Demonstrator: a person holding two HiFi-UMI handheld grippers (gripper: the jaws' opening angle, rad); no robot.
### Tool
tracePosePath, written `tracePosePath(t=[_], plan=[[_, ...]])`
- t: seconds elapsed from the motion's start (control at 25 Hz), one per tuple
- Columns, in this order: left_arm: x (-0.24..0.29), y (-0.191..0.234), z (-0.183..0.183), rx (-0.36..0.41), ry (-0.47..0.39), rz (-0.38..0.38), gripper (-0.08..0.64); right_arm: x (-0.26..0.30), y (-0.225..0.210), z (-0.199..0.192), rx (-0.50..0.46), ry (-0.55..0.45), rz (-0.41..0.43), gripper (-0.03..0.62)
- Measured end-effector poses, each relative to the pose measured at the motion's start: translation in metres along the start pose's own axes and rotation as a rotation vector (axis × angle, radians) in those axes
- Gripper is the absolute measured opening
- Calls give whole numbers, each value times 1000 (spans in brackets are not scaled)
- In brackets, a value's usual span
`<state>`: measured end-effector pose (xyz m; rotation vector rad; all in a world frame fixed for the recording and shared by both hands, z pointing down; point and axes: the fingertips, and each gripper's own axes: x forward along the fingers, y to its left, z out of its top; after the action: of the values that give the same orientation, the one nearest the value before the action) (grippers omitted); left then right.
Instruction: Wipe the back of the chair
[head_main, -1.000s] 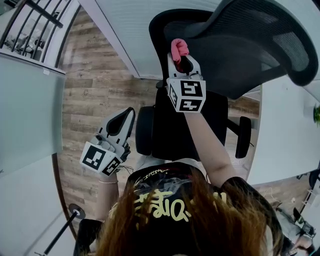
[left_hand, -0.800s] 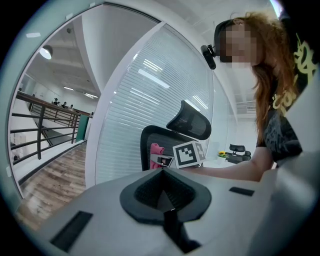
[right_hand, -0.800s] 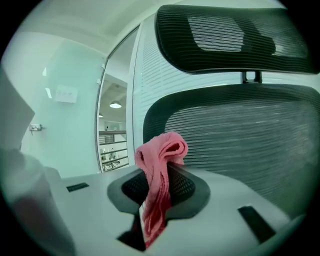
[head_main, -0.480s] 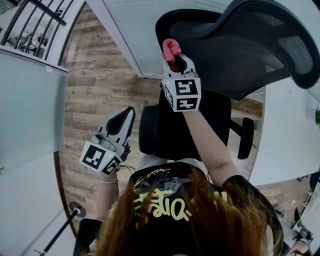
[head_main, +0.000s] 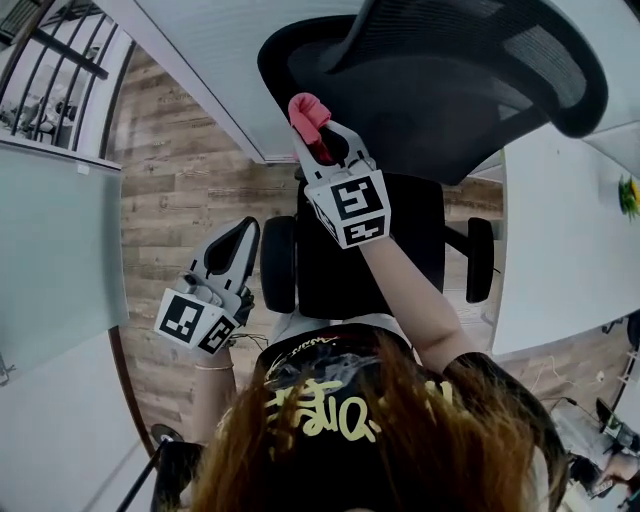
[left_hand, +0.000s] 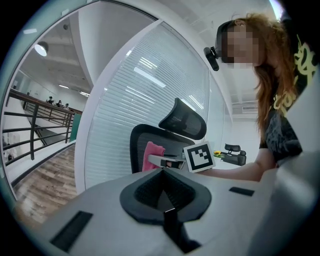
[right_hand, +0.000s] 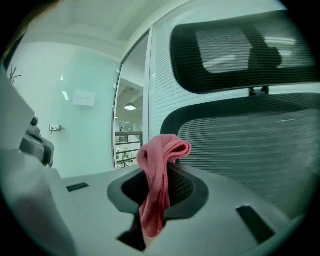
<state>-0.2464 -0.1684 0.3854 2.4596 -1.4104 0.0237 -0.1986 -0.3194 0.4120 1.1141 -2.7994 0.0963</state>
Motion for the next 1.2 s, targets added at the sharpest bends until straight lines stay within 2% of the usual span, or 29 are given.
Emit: tracePosePath(t=[0.2, 0.64, 0.88, 1.2], plan=[[26, -30, -1, 11, 8, -62, -8, -59, -52, -3, 36, -26, -117, 66], [78, -97, -8, 33, 30, -157, -6, -194, -215, -44, 105, 10, -521, 67], [90, -120, -13, 41, 38, -149, -6, -244, -285, -68, 153, 40, -692, 66], [87, -136, -17, 51, 37, -95, -8, -259, -338, -92, 207, 66, -799, 67]])
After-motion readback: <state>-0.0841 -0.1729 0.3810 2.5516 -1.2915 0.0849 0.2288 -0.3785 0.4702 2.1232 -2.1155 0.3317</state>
